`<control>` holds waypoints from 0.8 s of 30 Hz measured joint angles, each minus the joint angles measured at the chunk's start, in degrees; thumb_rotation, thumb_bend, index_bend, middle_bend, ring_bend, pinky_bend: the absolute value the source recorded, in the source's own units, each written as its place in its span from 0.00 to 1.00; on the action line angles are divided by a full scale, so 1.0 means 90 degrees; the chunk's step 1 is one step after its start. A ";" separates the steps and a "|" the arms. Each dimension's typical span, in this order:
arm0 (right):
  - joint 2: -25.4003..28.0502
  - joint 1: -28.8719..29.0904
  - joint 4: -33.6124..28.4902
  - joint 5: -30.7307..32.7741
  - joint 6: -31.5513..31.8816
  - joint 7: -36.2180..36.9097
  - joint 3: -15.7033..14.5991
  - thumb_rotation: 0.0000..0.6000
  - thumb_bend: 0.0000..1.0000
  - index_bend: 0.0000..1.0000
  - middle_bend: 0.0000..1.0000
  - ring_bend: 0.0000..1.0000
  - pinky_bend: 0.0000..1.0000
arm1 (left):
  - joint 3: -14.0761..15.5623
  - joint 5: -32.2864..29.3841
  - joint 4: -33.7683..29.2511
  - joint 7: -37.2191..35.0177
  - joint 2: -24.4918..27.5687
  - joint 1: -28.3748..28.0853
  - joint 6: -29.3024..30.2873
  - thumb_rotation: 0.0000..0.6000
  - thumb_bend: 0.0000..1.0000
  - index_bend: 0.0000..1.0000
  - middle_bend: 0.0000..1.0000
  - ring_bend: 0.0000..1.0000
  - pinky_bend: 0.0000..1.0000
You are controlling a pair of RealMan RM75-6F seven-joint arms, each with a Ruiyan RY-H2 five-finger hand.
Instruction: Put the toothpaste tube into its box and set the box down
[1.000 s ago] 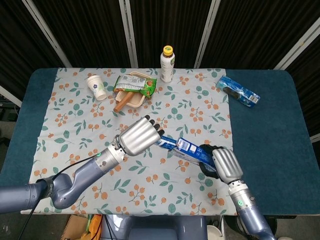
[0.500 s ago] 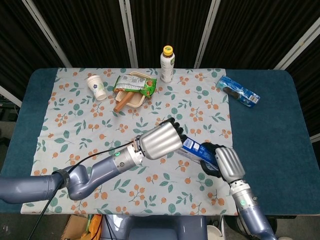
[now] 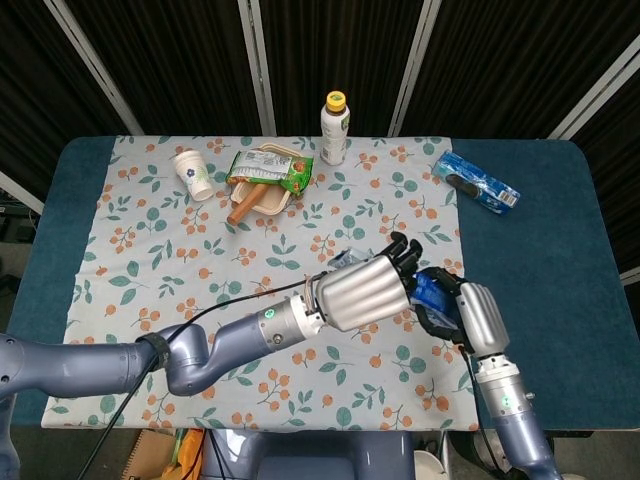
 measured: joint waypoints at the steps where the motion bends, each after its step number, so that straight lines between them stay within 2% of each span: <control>1: 0.0009 -0.0023 0.0036 -0.0023 0.0024 0.0086 0.0014 1.00 0.44 0.45 0.51 0.47 0.44 | -0.0029 0.0014 -0.0001 0.0019 -0.0022 -0.0025 0.0045 1.00 0.02 0.35 0.31 0.27 0.36; 12: 0.0128 -0.0151 0.0053 0.0339 -0.0021 0.1057 0.0275 1.00 0.43 0.45 0.51 0.47 0.44 | -0.0321 0.0062 -0.0247 0.0078 -0.0006 -0.0184 0.0378 1.00 0.02 0.33 0.31 0.26 0.33; 24: 0.0126 -0.0185 0.0091 0.0626 -0.0162 0.1292 0.0372 1.00 0.43 0.45 0.51 0.47 0.44 | -0.0404 0.0170 -0.0856 -0.0006 0.0476 -0.0041 0.0701 1.00 0.02 0.33 0.30 0.26 0.33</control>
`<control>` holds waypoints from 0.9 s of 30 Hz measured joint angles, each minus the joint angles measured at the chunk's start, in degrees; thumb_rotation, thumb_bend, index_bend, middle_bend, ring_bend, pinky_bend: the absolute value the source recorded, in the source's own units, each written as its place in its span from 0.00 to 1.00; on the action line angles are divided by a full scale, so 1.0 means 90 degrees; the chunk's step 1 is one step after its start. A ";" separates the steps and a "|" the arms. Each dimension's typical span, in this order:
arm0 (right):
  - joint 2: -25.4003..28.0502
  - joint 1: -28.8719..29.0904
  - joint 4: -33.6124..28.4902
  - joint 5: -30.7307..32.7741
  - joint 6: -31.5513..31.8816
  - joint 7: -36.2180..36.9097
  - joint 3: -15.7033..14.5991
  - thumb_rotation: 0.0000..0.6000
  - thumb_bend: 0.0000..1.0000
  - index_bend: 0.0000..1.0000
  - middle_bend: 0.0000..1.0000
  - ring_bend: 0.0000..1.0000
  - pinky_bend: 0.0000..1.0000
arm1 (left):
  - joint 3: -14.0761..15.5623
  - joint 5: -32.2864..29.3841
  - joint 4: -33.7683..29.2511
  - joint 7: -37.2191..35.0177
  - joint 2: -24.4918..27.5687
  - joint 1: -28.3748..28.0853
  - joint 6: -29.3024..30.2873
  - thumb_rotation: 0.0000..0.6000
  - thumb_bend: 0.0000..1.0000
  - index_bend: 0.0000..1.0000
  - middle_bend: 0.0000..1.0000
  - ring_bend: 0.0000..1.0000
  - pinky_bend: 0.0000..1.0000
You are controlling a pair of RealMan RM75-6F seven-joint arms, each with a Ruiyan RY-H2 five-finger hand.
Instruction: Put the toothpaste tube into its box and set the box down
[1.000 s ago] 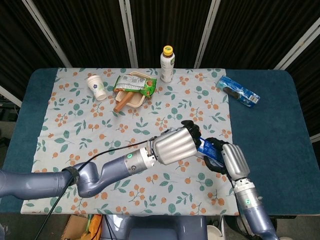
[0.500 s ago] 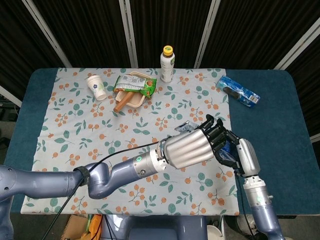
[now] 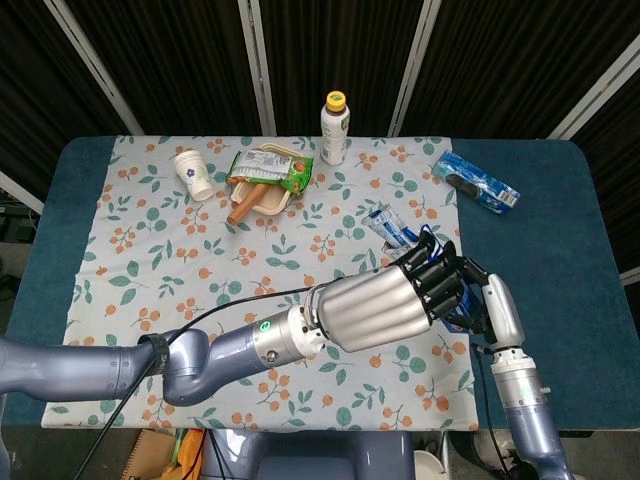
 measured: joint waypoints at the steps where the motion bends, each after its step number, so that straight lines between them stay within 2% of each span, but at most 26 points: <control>1: -0.0005 -0.0004 0.0004 0.0014 -0.0001 0.0018 0.0008 1.00 0.43 0.45 0.51 0.47 0.44 | 0.0001 0.0003 -0.0058 -0.0027 0.0042 0.0038 0.0039 1.00 0.02 0.33 0.30 0.26 0.33; 5: -0.0015 -0.0024 0.0026 0.0034 0.0018 0.0154 0.0070 1.00 0.43 0.45 0.51 0.47 0.44 | 0.0089 0.0065 -0.0332 -0.0149 0.0318 0.0313 0.0257 1.00 0.02 0.32 0.30 0.26 0.33; 11: -0.0021 -0.0079 0.0033 0.0028 0.0137 0.0555 0.0257 1.00 0.43 0.45 0.51 0.47 0.44 | 0.0569 0.0357 -0.0736 -0.0403 0.0925 0.1125 0.0839 1.00 0.02 0.32 0.30 0.26 0.33; 20: -0.0066 -0.0228 -0.0004 0.0157 0.0491 0.1440 0.0757 1.00 0.43 0.45 0.51 0.47 0.44 | 0.1847 0.0714 -0.0913 -0.1432 0.1726 0.3113 0.2442 1.00 0.02 0.31 0.29 0.26 0.33; 24: -0.0023 -0.0279 -0.0074 0.0452 0.0551 0.1779 0.1043 1.00 0.43 0.45 0.51 0.47 0.44 | 0.2501 0.0770 -0.0590 -0.2151 0.1810 0.4074 0.3280 1.00 0.02 0.30 0.28 0.25 0.33; 27: 0.0087 -0.0323 -0.0131 0.0691 0.0599 0.2025 0.1362 1.00 0.43 0.44 0.51 0.46 0.44 | 0.2934 0.0754 -0.0087 -0.2655 0.1762 0.4660 0.3611 1.00 0.02 0.28 0.27 0.24 0.32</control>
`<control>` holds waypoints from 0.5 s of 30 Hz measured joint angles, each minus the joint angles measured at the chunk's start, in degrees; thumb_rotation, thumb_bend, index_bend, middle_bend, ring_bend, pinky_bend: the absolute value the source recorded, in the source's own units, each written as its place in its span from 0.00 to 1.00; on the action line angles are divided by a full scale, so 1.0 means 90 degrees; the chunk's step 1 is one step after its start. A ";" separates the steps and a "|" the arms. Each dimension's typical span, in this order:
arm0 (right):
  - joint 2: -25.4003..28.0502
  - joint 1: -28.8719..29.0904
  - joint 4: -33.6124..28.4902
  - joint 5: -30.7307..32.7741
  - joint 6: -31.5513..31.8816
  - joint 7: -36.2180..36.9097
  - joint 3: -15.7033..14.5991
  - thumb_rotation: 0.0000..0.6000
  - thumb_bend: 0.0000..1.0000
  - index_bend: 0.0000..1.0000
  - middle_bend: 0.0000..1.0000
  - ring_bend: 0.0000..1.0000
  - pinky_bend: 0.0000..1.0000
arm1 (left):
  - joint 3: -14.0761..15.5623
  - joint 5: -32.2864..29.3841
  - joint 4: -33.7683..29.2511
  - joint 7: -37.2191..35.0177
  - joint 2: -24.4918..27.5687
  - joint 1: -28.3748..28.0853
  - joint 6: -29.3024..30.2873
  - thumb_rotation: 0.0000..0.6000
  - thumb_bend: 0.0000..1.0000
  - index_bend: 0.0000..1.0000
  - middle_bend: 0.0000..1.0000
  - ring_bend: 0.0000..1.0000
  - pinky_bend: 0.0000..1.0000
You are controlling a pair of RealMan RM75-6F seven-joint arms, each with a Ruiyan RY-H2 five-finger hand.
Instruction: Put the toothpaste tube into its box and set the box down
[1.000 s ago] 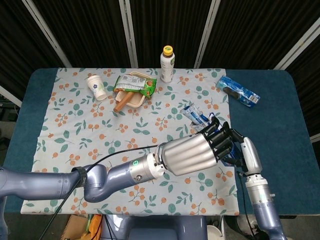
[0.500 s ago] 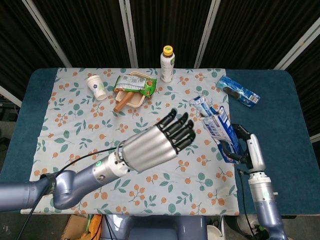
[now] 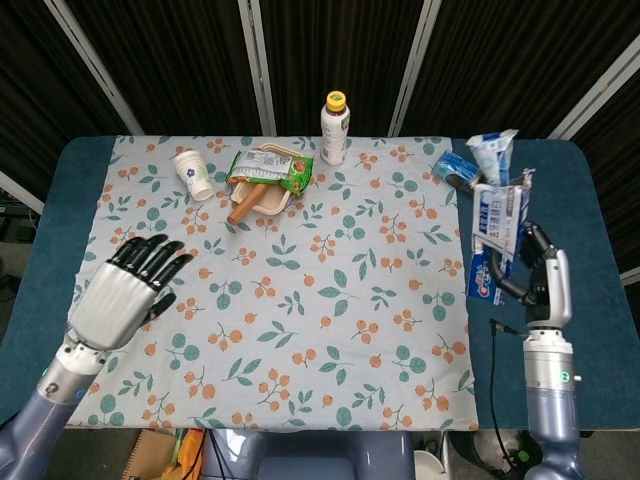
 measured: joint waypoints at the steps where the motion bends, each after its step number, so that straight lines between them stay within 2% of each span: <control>1: 0.0039 -0.0016 -0.0019 0.0066 0.0019 0.0079 0.0100 1.00 0.43 0.41 0.51 0.45 0.44 | 0.0089 -0.0023 0.0171 -0.0152 -0.0031 0.0154 0.0057 1.00 0.02 0.28 0.26 0.23 0.31; 5: 0.0249 -0.0131 -0.0151 0.0122 0.0174 0.0405 0.0445 1.00 0.43 0.33 0.49 0.39 0.41 | 0.0451 -0.0216 0.0881 -0.0762 -0.0301 0.0758 0.0224 1.00 0.02 0.27 0.25 0.22 0.30; 9: 0.0386 -0.0227 -0.0215 -0.0075 0.0199 0.0611 0.0503 1.00 0.44 0.33 0.48 0.38 0.40 | 0.0678 -0.0284 0.1512 -0.1190 -0.0690 0.1185 0.0368 1.00 0.02 0.26 0.23 0.21 0.30; 15: 0.0437 -0.0302 -0.0258 -0.0162 0.0185 0.0830 0.0527 1.00 0.43 0.30 0.42 0.33 0.38 | 0.0842 -0.0099 0.2109 -0.1594 -0.1038 0.1460 0.0463 1.00 0.02 0.25 0.21 0.21 0.30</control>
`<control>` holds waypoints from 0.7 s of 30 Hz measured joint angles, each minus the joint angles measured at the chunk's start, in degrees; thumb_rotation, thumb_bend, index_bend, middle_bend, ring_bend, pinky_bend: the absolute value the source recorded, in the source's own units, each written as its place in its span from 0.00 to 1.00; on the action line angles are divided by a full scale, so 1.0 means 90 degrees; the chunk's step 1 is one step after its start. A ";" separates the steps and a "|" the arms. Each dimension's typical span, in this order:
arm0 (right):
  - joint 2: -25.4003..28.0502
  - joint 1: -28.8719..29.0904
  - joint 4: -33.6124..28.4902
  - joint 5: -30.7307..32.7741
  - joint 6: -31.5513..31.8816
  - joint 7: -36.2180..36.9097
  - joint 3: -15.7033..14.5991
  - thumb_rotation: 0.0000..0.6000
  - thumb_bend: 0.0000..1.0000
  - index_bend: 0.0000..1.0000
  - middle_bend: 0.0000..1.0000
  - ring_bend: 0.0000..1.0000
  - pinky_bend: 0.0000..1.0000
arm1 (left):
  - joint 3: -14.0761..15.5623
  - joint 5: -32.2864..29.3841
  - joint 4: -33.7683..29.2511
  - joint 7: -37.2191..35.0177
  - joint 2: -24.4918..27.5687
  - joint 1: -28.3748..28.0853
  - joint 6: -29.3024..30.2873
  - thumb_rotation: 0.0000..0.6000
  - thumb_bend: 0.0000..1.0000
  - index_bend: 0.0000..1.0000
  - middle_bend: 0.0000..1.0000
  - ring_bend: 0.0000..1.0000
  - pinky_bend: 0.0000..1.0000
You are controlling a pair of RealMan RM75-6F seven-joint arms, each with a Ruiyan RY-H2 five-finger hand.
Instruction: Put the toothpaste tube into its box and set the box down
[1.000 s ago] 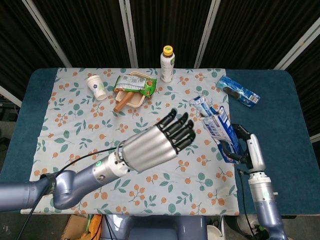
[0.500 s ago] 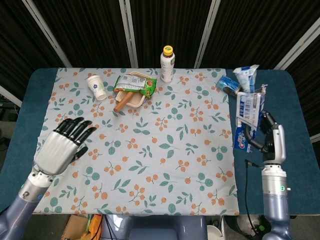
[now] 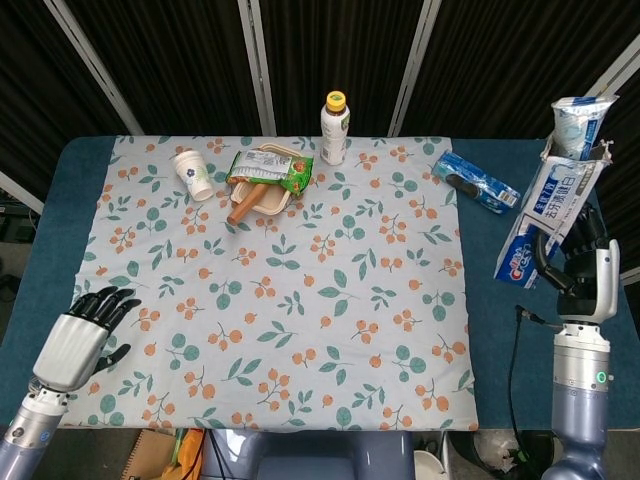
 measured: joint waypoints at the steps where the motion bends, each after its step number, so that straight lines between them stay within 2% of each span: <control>1: 0.0002 -0.0004 0.0004 -0.0003 -0.0007 0.0016 0.0001 1.00 0.43 0.30 0.42 0.32 0.38 | 0.0006 0.0031 0.0046 -0.0045 -0.0038 0.0028 -0.0005 1.00 0.02 0.25 0.21 0.21 0.30; 9: 0.0041 -0.0034 -0.0015 0.0073 -0.0052 0.0205 0.0077 1.00 0.43 0.30 0.42 0.33 0.38 | -0.0090 0.0116 0.0159 -0.0153 -0.0121 0.0148 -0.0090 1.00 0.02 0.25 0.21 0.21 0.30; 14: 0.0071 -0.0057 -0.0052 0.0250 -0.0062 0.0256 0.0150 1.00 0.43 0.44 0.53 0.49 0.49 | -0.0166 0.0014 0.0092 -0.0281 -0.0114 0.0201 -0.0200 1.00 0.02 0.25 0.21 0.21 0.30; 21: 0.0125 -0.0014 0.0018 0.0310 -0.0171 -0.0126 0.0070 1.00 0.44 0.44 0.53 0.49 0.49 | -0.0254 0.0053 0.0053 -0.0310 -0.0082 0.0246 -0.0299 1.00 0.02 0.25 0.21 0.21 0.30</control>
